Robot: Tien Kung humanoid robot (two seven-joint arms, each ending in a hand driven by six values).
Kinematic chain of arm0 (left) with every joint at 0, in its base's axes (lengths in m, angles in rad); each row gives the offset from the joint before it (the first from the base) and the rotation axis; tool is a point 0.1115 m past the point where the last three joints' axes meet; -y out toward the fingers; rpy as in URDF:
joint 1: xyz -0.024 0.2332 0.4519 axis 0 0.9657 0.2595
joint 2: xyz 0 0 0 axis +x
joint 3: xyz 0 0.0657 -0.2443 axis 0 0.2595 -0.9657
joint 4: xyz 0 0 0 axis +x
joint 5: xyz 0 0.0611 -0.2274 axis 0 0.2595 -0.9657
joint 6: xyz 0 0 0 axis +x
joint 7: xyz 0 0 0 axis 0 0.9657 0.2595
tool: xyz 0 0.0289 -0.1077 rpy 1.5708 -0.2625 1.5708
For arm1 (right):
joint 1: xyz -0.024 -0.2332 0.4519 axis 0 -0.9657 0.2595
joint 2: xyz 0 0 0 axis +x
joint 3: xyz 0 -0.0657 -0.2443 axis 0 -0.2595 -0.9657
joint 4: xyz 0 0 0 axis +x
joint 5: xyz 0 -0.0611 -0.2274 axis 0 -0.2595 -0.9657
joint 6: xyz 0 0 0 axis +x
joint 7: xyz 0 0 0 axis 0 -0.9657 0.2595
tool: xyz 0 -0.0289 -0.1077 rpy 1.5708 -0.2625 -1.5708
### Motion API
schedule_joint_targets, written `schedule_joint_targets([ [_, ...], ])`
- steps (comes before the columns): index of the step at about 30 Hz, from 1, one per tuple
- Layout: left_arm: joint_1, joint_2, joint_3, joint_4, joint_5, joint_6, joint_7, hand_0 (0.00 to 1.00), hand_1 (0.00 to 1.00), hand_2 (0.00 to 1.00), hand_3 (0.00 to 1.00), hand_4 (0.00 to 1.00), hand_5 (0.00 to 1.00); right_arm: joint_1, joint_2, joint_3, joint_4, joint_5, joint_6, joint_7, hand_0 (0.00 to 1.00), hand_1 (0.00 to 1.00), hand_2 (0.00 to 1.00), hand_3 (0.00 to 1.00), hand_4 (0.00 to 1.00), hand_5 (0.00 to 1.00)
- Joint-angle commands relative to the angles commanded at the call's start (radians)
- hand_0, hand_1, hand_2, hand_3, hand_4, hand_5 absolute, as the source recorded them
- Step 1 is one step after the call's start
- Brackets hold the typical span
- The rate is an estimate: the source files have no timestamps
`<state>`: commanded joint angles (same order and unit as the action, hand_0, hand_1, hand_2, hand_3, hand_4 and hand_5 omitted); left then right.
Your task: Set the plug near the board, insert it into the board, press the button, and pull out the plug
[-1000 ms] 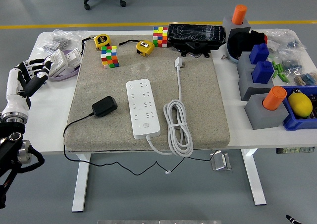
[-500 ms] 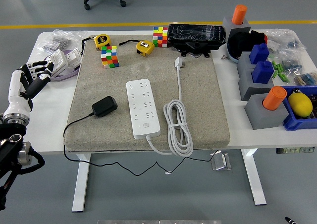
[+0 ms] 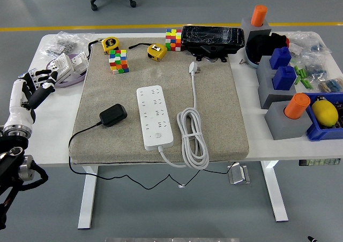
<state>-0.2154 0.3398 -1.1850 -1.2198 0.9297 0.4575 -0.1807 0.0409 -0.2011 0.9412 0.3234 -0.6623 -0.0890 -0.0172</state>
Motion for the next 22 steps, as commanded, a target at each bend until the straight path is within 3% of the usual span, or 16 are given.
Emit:
schedule_joint_targets([
  [8, 0.000, 0.002, 0.001, -0.002, 0.000, 0.001, -0.001, 0.459, 0.575, 0.570, 0.567, 0.767, 0.376, 0.003, 0.001, -0.002, 0.002, 0.003, 0.000, -0.001, 0.615, 0.647, 0.662, 0.558, 0.952, 0.506],
  [22, 0.009, -0.017, 0.033, -0.001, 0.004, 0.000, 0.000, 0.458, 0.575, 0.570, 0.566, 0.765, 0.378, -0.048, 0.008, -0.064, 0.009, 0.015, 0.000, 0.000, 0.616, 0.647, 0.663, 0.558, 0.951, 0.509],
])
